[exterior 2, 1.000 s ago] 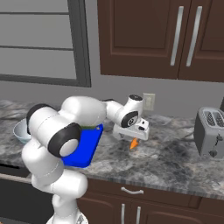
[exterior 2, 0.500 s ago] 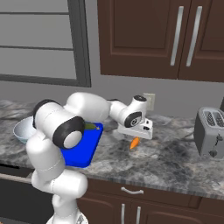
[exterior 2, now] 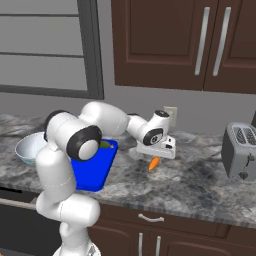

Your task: Place the two vegetables and bowl onto the tray for setting up a vegetable dip station.

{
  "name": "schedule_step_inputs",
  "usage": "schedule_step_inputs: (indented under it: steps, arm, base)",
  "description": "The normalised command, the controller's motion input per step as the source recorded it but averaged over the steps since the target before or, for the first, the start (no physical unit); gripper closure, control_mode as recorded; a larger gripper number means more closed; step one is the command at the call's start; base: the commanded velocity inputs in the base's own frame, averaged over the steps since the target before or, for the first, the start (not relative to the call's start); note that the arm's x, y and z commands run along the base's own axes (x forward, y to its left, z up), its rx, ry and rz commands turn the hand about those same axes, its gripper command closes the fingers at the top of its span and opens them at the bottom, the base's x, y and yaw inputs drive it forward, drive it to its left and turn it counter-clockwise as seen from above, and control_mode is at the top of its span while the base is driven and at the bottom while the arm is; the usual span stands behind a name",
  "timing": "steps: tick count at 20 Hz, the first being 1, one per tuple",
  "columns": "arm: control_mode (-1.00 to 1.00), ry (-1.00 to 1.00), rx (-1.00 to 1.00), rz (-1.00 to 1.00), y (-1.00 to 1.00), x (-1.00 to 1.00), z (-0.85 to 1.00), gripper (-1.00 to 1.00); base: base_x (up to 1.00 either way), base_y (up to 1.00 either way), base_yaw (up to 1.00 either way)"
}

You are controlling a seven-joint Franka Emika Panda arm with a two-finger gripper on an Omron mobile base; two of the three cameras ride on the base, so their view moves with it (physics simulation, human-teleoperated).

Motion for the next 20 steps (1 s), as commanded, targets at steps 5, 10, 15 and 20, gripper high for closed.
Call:
schedule_step_inputs:
  steps: [5,10,15,20]
  arm:
    - [-1.0,0.0,0.0,0.02,0.0,0.07,-0.22,-1.0]
    - [-1.0,0.0,0.0,0.01,0.0,0.03,-0.24,-1.0]
    - [-1.0,0.0,0.0,0.01,0.0,0.0,-0.19,-1.0]
    - [-1.0,0.0,0.0,0.0,0.0,0.0,-0.04,1.0]
  base:
    - [0.0,0.0,0.0]
    - [0.0,0.0,0.0]
    - [0.0,0.0,0.0]
    - [0.0,0.0,0.0]
